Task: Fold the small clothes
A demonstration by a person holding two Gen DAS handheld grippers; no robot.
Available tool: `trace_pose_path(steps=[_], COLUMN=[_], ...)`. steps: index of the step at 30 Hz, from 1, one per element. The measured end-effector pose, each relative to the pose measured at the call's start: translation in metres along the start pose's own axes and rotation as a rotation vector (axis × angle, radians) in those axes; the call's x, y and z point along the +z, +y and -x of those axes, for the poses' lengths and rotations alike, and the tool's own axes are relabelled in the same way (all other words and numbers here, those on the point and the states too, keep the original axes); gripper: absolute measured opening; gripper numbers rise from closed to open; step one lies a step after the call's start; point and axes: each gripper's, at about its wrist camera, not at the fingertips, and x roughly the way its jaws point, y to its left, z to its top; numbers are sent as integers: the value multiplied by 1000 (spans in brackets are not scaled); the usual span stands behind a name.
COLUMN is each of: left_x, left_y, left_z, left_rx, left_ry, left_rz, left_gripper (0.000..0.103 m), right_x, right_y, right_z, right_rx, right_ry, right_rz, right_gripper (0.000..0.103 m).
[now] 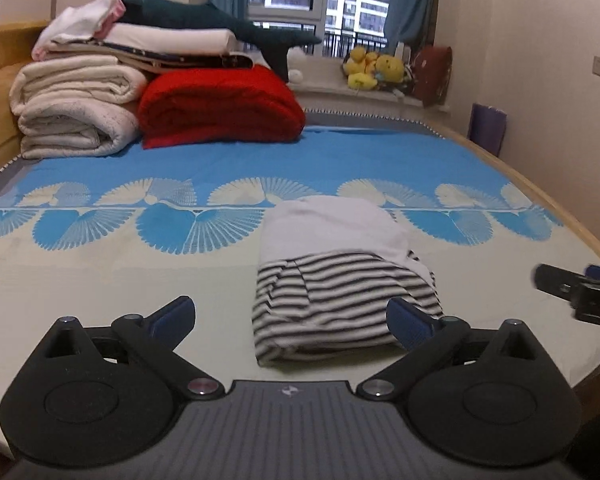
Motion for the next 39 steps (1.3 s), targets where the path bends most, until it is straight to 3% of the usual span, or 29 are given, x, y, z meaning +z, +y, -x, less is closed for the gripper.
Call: trace_pose_path(steps=[2,5,9,13,39], left_x=[-18,-34,-38,-42,-42], left_y=[-8,-15,-20,-14,-21], left_z=[4,-1,-13,-25,-36], left_rx=[-17,20,63,43,40], left_ry=[10,95,108,148,126], left_rz=[-10,15,-4,70,77], left_gripper=[102,102,102,102,102], right_x=[-10,-23,-33,-34,-37], right_y=[10,21,34,40,47], right_z=[10,11,12,14,-5], right_rx=[13,9,37,37,14], right_ry=[-11,30,69,73,92], right_rz=[21,43,100,109,106], right_gripper=[102,102,102,102,102])
